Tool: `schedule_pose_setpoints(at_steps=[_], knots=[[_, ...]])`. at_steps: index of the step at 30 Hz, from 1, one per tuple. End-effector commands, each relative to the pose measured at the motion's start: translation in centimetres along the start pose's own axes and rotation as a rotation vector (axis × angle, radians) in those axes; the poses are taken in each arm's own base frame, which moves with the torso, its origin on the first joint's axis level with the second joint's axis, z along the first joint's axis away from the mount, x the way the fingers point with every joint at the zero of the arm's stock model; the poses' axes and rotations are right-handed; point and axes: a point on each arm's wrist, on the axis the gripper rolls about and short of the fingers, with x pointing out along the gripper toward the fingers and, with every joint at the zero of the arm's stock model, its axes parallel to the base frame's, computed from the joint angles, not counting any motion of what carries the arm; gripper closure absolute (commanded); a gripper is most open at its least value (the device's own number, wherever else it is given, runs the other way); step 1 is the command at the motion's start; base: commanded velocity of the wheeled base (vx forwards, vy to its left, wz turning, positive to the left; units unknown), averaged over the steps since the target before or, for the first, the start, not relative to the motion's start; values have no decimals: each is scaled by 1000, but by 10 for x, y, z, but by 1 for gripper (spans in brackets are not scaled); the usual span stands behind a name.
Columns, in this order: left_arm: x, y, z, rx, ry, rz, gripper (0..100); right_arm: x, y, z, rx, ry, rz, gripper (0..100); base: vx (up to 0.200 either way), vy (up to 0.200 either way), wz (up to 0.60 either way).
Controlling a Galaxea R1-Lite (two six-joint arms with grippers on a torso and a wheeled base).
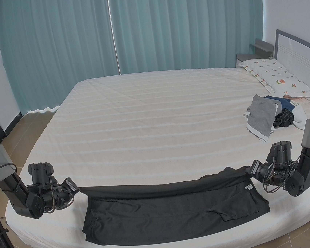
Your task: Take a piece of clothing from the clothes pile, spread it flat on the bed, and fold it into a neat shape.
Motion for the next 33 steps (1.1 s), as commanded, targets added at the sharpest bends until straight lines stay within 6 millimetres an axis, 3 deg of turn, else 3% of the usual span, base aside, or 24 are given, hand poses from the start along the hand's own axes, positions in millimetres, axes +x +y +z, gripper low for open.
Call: schedule_pose_setpoints(at_steps=[1, 10, 24, 33], knots=[[-5, -10, 19, -74, -102, -72, 100, 5, 6, 13, 75, -132, 56, 100, 0, 0, 0], [-1, -2, 8, -45, -143, -116, 100, 5, -8, 2, 5, -136, 42, 100, 0, 0, 0], [-5, 27, -28, 265, 13, 19, 100, -9, -30, -16, -159, 16, -41, 100, 0, 0, 0], [-2, 40, -42, 364, 82, 64, 100, -4, -40, -26, -208, 88, -71, 100, 0, 0, 0]])
